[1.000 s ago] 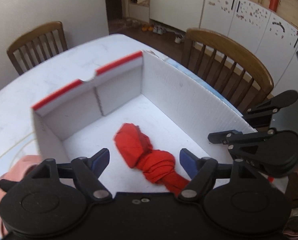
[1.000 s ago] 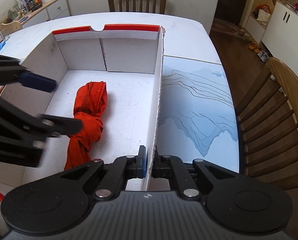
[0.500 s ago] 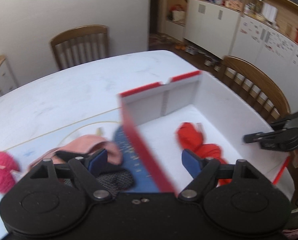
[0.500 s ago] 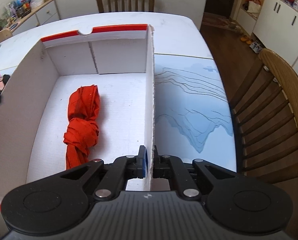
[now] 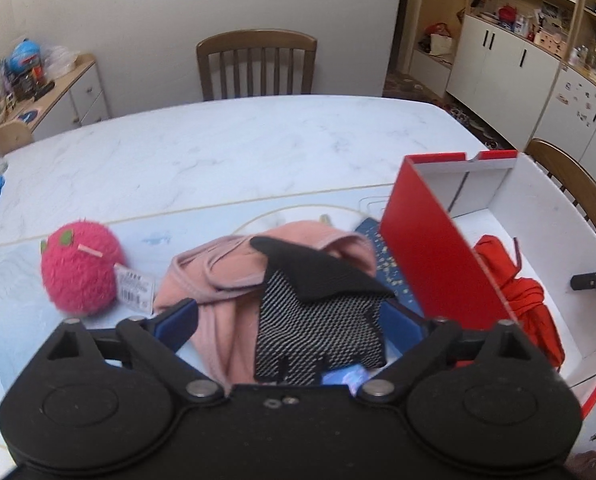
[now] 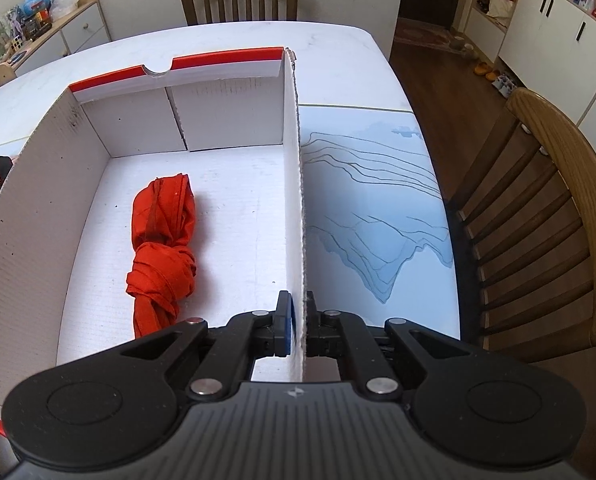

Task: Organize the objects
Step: 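Grasp the blue tissue pack under the glove with the left gripper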

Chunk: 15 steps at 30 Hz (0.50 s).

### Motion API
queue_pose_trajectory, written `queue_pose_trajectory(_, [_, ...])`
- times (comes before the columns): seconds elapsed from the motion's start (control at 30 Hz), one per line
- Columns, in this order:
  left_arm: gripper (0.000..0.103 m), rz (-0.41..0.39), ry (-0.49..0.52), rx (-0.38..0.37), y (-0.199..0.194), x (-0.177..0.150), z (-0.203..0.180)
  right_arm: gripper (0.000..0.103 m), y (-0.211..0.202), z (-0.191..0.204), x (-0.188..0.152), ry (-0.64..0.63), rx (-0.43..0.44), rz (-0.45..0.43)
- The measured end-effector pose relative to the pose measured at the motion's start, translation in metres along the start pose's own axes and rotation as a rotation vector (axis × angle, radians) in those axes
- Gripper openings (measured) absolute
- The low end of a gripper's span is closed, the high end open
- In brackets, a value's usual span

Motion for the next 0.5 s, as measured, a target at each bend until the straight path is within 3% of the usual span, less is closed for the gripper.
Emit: queue_pose_trajectory(0.5, [0.102, 0.154, 0.031, -0.075, 0.039, -0.04, -0.025, 0.005, -0.004, 0.003, -0.002, 0.019, -0.019, 0.012])
Point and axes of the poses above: each gripper's, at about its wrist camera, not at the fingertips, and y roughly the way its jaws point, z to its left, x to its top, the point moved 7 cm from there along y, roughly the way its jaws point, and after that the axes turned 8 degrees about z, right-handed, at the moved point
